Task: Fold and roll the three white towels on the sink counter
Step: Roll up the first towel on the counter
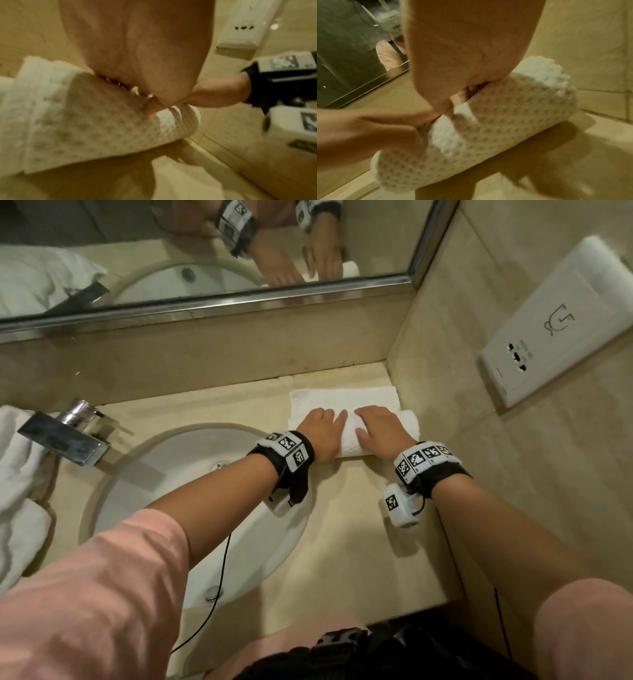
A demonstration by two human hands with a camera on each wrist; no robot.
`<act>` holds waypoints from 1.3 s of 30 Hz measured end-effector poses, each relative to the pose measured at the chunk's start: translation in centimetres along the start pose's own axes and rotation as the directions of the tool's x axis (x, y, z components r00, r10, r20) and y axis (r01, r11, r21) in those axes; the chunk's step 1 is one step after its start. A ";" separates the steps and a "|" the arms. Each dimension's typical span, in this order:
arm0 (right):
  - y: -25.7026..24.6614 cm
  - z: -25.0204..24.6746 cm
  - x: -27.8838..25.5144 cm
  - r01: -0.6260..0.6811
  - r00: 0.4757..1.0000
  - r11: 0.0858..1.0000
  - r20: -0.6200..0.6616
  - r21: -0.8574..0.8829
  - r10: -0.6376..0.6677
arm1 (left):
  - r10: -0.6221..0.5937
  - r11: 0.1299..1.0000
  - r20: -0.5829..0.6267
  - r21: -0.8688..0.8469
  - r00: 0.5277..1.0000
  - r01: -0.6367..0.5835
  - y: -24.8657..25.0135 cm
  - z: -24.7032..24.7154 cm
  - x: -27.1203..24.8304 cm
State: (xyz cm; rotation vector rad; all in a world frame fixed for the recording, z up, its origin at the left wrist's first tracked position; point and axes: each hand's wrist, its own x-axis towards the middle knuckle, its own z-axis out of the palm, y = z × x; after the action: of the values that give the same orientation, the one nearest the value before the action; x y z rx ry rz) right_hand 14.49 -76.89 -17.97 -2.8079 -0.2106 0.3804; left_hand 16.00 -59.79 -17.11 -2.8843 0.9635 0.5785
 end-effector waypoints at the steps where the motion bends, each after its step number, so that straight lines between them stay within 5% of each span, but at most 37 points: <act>1: 0.3 0.1 -0.4 0.038 0.999 0.999 0.035 -0.018 -0.038 | -0.009 1.000 -0.027 0.018 1.000 0.009 0.5 0.6 -0.2; 5: 1.2 0.7 -1.7 0.138 0.990 0.981 0.033 -0.134 -0.135 | -0.034 0.988 -0.088 0.145 0.996 0.046 1.3 2.1 -0.5; 10: 1.8 2.8 -2.6 0.074 0.965 0.985 -0.238 -0.157 -0.111 | -0.027 0.999 -0.146 0.035 0.989 0.033 0.5 1.2 0.3; 14: 1.7 3.3 -3.2 0.099 0.930 0.982 -0.335 -0.161 -0.149 | -0.028 1.000 -0.141 -0.011 0.990 0.026 0.2 0.0 0.8; 18: 1.6 2.4 -2.2 0.107 0.941 0.985 -0.307 -0.134 -0.144 | -0.034 0.998 -0.115 -0.052 0.993 0.028 -0.2 -1.0 1.5; 24: 1.7 -1.5 1.4 0.030 0.999 0.995 -0.009 -0.093 -0.031 | -0.140 0.978 -0.184 0.125 0.973 0.165 2.2 1.1 0.2; 30: 1.7 -3.3 3.6 -0.006 0.994 0.992 0.106 -0.125 0.019 | -0.141 0.975 -0.195 0.144 0.971 0.171 2.0 0.4 0.1; 34: 1.7 -2.8 3.2 -0.048 0.996 0.998 0.076 -0.044 0.052 | -0.055 0.989 -0.179 0.124 0.982 0.078 0.3 -2.1 0.9; 37: 1.7 -2.1 2.1 -0.049 0.997 0.997 -0.051 0.066 0.053 | -0.104 0.994 0.000 0.013 0.995 0.104 -0.7 -3.3 1.4; 39: 1.9 -1.4 1.1 -0.001 0.991 0.999 -0.135 0.048 0.008 | -0.100 0.994 -0.022 -0.048 0.995 0.099 -1.3 -3.2 2.7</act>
State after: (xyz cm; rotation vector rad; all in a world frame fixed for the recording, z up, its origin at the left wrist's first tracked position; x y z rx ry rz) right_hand 16.15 -78.89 -17.58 -2.7744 -0.1631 0.1921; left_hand 19.85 -60.76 -15.25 -2.9669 0.8145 0.5677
